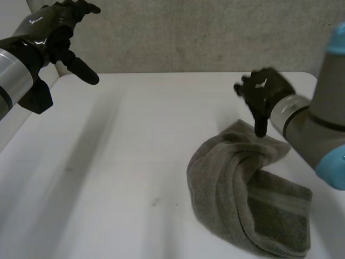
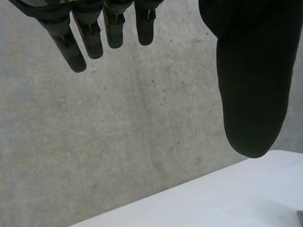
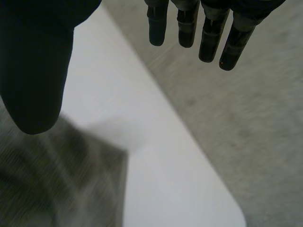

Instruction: Fold the towel.

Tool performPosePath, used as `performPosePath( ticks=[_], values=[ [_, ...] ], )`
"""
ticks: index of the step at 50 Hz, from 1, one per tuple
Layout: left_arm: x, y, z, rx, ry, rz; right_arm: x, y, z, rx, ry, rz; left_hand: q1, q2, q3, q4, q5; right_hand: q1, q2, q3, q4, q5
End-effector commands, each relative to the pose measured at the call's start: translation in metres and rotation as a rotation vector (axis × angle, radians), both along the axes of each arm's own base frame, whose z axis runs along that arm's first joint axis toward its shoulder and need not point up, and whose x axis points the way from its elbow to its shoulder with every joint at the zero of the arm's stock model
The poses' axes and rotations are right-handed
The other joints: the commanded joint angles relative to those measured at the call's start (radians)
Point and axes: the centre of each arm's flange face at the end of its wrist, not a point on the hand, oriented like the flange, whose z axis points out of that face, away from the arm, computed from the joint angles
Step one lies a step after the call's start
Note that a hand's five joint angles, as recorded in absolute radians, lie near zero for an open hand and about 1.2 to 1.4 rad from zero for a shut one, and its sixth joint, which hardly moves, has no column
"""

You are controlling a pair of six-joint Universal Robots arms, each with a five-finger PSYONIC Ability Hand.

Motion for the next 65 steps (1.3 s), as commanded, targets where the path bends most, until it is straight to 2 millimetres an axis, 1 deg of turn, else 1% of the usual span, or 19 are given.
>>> performPosePath(
  ticks=[1,3,7,8,10,14,22,24,37,43,47,49,51,52,53,54,56,62,65],
  values=[
    [-0.002,-0.002,-0.017,0.052,-0.013,-0.005,0.006,-0.009,-0.058,0.142,0.114,0.038,0.022,0.025,0.024,0.024,0.000,0.001,-0.039,-0.030,-0.052,-0.037],
    [-0.003,-0.002,-0.023,0.072,-0.017,-0.008,0.009,-0.011,-0.072,0.172,0.118,0.057,0.027,0.031,0.030,0.030,0.006,0.020,-0.020,-0.010,-0.033,-0.018],
    [-0.012,0.004,-0.041,0.137,-0.020,-0.037,0.018,-0.017,-0.105,0.235,0.112,0.111,0.036,0.040,0.039,0.039,0.014,0.432,0.392,0.402,0.379,0.394],
    [-0.012,0.004,-0.041,0.138,-0.020,-0.037,0.018,-0.017,-0.105,0.235,0.112,0.112,0.036,0.040,0.039,0.039,0.014,0.434,0.394,0.403,0.381,0.396],
    [-0.023,0.012,-0.055,0.178,-0.017,-0.073,0.024,-0.024,-0.111,0.213,0.089,0.131,0.039,0.043,0.042,0.042,0.017,1.003,0.963,0.973,0.950,0.965],
    [-0.027,0.013,-0.071,0.231,0.015,-0.082,0.029,-0.029,-0.105,0.156,0.058,0.151,0.042,0.046,0.045,0.045,0.020,1.223,1.183,1.192,1.169,1.184],
    [-0.036,0.012,-0.122,0.419,0.113,-0.092,0.037,-0.020,-0.036,-0.029,-0.096,0.181,0.042,0.046,0.045,0.045,0.020,1.223,1.183,1.192,1.169,1.184],
    [-0.050,0.018,-0.148,0.517,0.118,-0.126,0.035,-0.012,-0.015,-0.052,-0.152,0.184,0.039,0.043,0.042,0.042,0.017,1.223,1.183,1.192,1.169,1.184],
    [-0.088,0.020,-0.222,0.726,0.153,-0.179,0.027,0.032,0.023,-0.121,-0.196,0.222,0.022,0.025,0.024,0.025,0.000,1.223,1.183,1.192,1.169,1.184],
    [-0.107,0.027,-0.231,0.832,0.242,-0.292,0.023,0.041,0.035,-0.161,-0.215,0.226,0.033,0.037,0.036,0.036,0.011,1.223,1.183,1.192,1.169,1.184],
    [-0.137,0.051,-0.237,0.892,0.270,-0.475,0.021,0.049,0.047,-0.213,-0.234,0.236,0.062,0.066,0.065,0.065,0.041,1.223,1.183,1.192,1.169,1.184],
    [-0.144,0.057,-0.237,0.894,0.272,-0.517,0.021,0.048,0.050,-0.232,-0.236,0.236,0.165,0.169,0.168,0.168,0.144,1.223,1.183,1.192,1.169,1.184],
    [-0.152,0.061,-0.235,0.884,0.275,-0.548,0.021,0.046,0.053,-0.253,-0.243,0.231,0.568,0.572,0.571,0.571,0.547,1.223,1.183,1.192,1.169,1.184],
    [-0.152,0.061,-0.235,0.884,0.276,-0.548,0.021,0.046,0.053,-0.253,-0.243,0.231,0.571,0.574,0.573,0.574,0.549,1.223,1.183,1.192,1.169,1.184],
    [-0.153,0.059,-0.234,0.879,0.280,-0.550,0.019,0.044,0.053,-0.255,-0.243,0.223,0.841,0.845,0.843,0.844,0.819,1.223,1.183,1.192,1.169,1.184],
    [-0.153,0.059,-0.234,0.879,0.280,-0.550,0.019,0.044,0.053,-0.255,-0.243,0.223,0.844,0.847,0.846,0.847,0.822,1.223,1.183,1.192,1.169,1.184],
    [-0.156,0.055,-0.229,0.847,0.293,-0.560,0.018,0.041,0.051,-0.252,-0.242,0.217,1.215,1.219,1.217,1.218,1.193,1.223,1.183,1.192,1.169,1.184],
    [-0.159,0.050,-0.218,0.796,0.323,-0.570,0.017,0.040,0.054,-0.263,-0.244,0.213,1.216,1.220,1.218,1.219,1.194,1.223,1.183,1.192,1.169,1.184],
    [-0.156,0.039,-0.197,0.712,0.357,-0.542,0.019,0.036,0.053,-0.269,-0.244,0.207,1.216,1.220,1.218,1.219,1.194,1.223,1.183,1.192,1.169,1.184]
  ],
)
